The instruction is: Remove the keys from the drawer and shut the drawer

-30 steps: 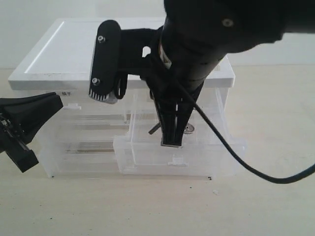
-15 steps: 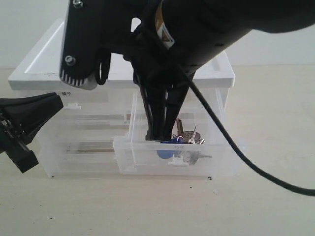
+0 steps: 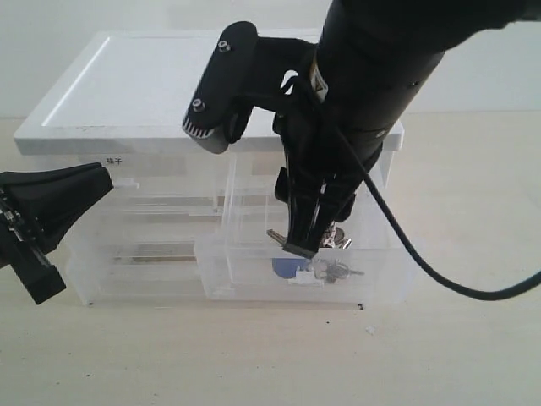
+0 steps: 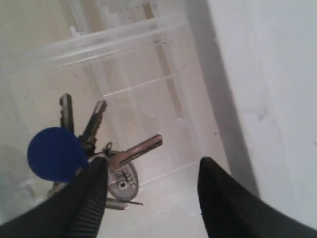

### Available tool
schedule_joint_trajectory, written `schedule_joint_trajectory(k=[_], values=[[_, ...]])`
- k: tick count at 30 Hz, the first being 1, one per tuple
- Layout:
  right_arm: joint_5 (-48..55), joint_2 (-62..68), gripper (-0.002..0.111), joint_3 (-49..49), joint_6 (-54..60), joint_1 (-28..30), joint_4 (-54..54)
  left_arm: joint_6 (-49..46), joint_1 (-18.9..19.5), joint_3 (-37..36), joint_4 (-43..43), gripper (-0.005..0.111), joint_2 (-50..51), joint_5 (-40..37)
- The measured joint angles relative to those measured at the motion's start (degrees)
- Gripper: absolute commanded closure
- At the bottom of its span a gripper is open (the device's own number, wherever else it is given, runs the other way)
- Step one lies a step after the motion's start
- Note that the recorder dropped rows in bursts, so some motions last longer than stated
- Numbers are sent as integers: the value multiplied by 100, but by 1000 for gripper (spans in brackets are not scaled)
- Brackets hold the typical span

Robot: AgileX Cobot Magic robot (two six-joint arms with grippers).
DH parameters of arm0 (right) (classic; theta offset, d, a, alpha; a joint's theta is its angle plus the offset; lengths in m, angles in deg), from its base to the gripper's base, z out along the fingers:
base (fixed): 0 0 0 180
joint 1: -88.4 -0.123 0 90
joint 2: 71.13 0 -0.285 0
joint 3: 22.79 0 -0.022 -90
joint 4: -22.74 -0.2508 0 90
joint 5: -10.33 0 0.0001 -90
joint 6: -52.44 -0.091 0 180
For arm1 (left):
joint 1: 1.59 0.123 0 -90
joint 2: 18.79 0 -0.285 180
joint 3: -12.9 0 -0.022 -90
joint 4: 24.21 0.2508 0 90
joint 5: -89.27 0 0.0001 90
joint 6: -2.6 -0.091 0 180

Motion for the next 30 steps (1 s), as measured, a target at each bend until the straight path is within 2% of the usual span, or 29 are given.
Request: schedule_joint_trajectory(k=[20, 25, 30], values=[[417, 770, 58, -397, -334, 91, -323, 46, 0, 0, 0, 102, 0, 8], [440, 770, 47, -421, -276, 163, -528, 81, 0, 0, 0, 102, 0, 8], [454, 770, 47, -641, -223, 163, -708, 91, 0, 0, 0, 102, 0, 13]])
